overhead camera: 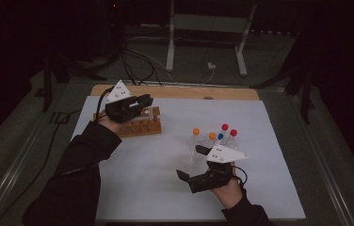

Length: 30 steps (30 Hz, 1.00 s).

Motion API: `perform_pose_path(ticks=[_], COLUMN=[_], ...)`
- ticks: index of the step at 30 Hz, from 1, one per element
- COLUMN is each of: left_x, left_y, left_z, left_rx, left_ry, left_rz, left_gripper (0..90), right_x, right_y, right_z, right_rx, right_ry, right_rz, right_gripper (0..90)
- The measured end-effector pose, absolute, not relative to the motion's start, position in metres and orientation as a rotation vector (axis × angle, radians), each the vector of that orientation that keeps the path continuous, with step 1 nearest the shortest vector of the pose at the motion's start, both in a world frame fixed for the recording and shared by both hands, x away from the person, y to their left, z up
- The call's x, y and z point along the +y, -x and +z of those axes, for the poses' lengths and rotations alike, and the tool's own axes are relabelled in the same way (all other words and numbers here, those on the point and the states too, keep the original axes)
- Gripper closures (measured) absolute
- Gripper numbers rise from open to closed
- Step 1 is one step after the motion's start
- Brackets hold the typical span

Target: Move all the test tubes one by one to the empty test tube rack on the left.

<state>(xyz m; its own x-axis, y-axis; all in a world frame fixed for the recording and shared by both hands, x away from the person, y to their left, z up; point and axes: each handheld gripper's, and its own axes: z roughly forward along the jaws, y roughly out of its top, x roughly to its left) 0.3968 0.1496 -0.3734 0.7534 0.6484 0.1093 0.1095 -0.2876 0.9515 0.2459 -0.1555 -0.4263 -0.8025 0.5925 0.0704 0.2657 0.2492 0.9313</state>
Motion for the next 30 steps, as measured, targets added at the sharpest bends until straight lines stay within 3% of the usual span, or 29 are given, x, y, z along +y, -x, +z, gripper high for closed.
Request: perform_pose_path(ticks=[14, 30], left_x=[0.155, 0.152], left_y=[-0.440, -0.446], left_z=[-0.393, -0.436], left_rx=[0.739, 0.828], left_ry=[-1.795, -1.801], left_rz=[0.646, 0.589], left_gripper=[77.8, 77.7], right_x=[-0.157, -0.160], right_y=[-0.247, -0.245], right_z=[-0.426, -0.425], right_rx=[2.227, 2.194], right_ry=[-0.797, -0.804], right_rz=[1.577, 1.589], right_gripper=[0.0, 0.0])
